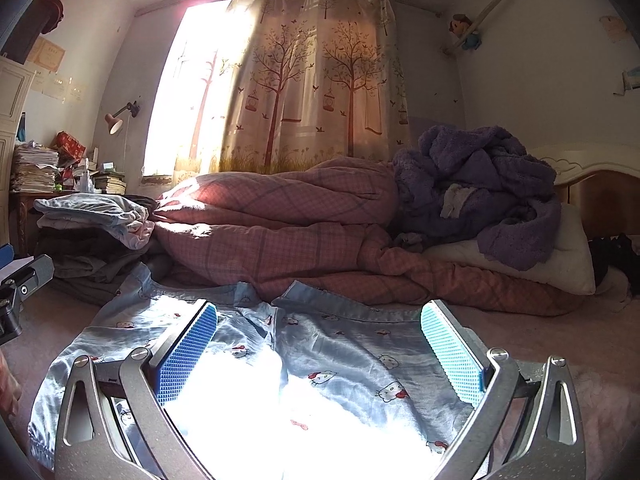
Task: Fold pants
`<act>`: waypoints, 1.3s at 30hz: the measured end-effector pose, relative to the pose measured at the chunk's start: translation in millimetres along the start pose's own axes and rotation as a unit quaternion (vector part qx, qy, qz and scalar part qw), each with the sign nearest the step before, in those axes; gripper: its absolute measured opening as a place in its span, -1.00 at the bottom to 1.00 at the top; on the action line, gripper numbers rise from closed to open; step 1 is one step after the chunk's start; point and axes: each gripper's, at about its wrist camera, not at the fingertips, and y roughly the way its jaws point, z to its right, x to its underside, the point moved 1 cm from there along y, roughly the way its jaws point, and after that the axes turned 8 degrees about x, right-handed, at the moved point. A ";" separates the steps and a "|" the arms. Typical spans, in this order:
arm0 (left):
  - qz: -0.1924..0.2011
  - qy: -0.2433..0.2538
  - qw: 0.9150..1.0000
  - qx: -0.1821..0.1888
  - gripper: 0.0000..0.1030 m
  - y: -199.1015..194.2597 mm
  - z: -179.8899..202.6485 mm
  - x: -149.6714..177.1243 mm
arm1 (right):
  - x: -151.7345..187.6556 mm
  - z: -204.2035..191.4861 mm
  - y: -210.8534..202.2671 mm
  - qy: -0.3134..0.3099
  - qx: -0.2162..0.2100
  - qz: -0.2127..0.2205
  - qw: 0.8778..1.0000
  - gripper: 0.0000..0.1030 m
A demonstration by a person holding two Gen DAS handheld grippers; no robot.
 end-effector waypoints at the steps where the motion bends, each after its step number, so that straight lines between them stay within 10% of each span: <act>1: 0.000 0.000 1.000 -0.004 1.00 -0.3 -0.2 -0.1 | -0.2 0.2 -0.6 0.000 0.000 0.002 1.000 0.99; 14: -0.003 0.021 1.000 0.016 1.00 -0.5 9.5 2.8 | -1.6 0.6 -2.9 -0.001 0.006 0.007 1.000 0.99; 25: 0.057 -0.014 0.996 -0.065 1.00 -25.6 -6.6 -2.7 | -7.2 9.3 -7.1 0.023 0.003 0.003 1.000 0.99; 39: 0.083 0.006 0.993 -0.083 1.00 -43.9 -2.7 -15.1 | -45.7 87.9 -23.1 0.123 -0.020 0.037 0.992 0.99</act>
